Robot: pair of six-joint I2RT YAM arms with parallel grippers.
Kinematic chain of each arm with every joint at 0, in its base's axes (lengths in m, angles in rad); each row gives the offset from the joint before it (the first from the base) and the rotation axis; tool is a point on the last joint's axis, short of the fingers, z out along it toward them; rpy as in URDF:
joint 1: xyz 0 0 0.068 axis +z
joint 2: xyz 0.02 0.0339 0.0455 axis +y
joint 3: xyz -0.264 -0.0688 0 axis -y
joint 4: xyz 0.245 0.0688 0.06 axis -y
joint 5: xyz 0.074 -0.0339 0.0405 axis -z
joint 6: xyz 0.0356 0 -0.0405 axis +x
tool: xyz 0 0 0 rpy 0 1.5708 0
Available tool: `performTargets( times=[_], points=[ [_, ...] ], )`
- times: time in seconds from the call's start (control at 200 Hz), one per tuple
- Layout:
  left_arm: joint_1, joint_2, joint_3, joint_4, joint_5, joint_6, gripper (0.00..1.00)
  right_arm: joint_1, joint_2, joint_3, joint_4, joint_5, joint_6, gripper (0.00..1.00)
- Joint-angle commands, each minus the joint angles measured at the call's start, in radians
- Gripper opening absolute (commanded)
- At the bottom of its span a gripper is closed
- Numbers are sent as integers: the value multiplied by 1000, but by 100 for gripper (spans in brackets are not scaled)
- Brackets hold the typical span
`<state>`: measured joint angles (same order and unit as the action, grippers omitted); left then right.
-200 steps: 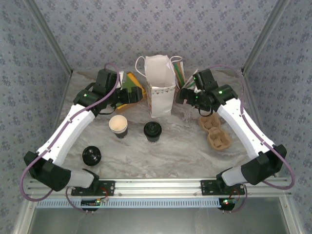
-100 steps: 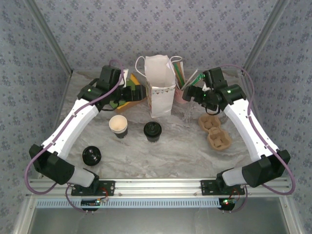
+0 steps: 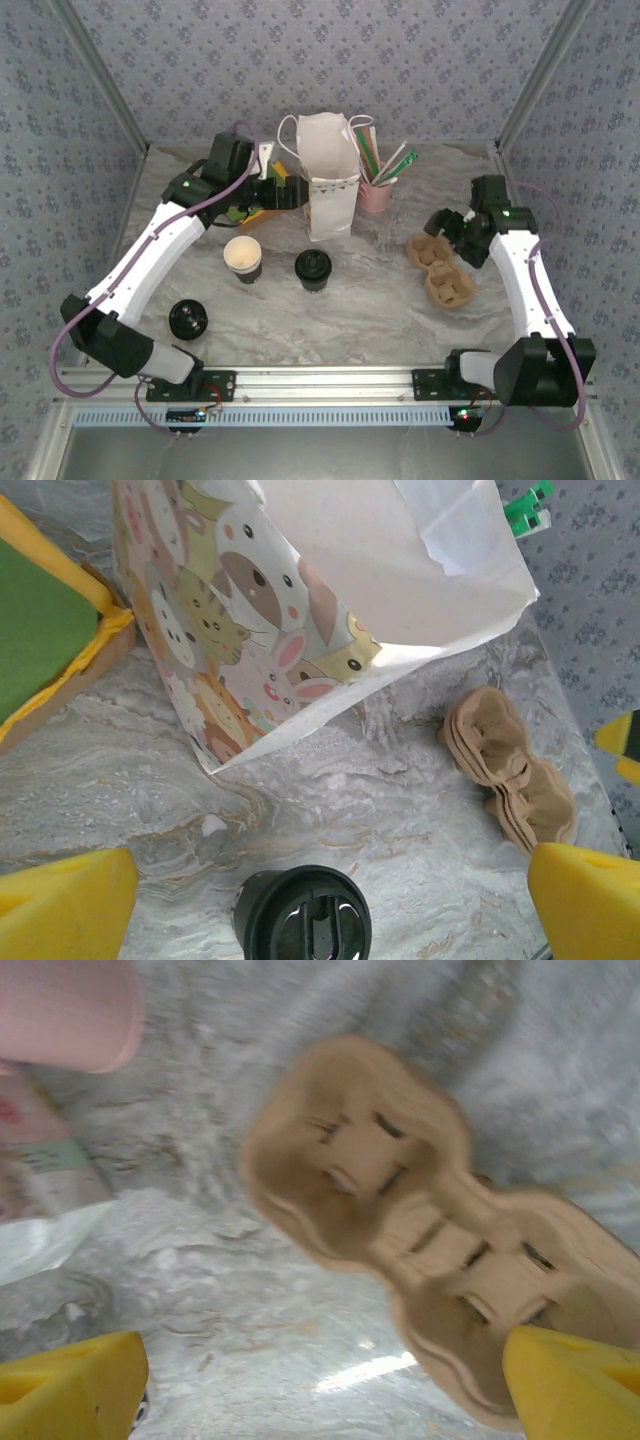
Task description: Pack the takeout coffee
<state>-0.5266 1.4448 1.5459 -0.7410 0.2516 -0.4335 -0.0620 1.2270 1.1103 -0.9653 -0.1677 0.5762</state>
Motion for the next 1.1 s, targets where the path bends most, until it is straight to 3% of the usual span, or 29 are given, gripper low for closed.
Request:
performTargets(
  times=[0.0, 0.12, 0.395, 0.66, 0.82, 1.094],
  points=[
    [-16, 21, 37, -12, 31, 22, 100, -92, 8, -92, 3, -66, -9, 94],
    [-29, 28, 48, -30, 30, 29, 100, -188, 14, -172, 68, -67, -40, 94],
    [-58, 30, 43, -50, 45, 34, 100, -280, 80, -240, 148, -104, -98, 96],
    [-78, 35, 43, -54, 41, 35, 100, -284, 102, -207, 154, -46, -151, 97],
    [-80, 40, 48, -55, 51, 33, 100, -287, 157, -215, 191, -139, -156, 95],
    [-89, 49, 44, -64, 50, 26, 100, -162, 138, -269, 209, -193, -98, 92]
  ],
)
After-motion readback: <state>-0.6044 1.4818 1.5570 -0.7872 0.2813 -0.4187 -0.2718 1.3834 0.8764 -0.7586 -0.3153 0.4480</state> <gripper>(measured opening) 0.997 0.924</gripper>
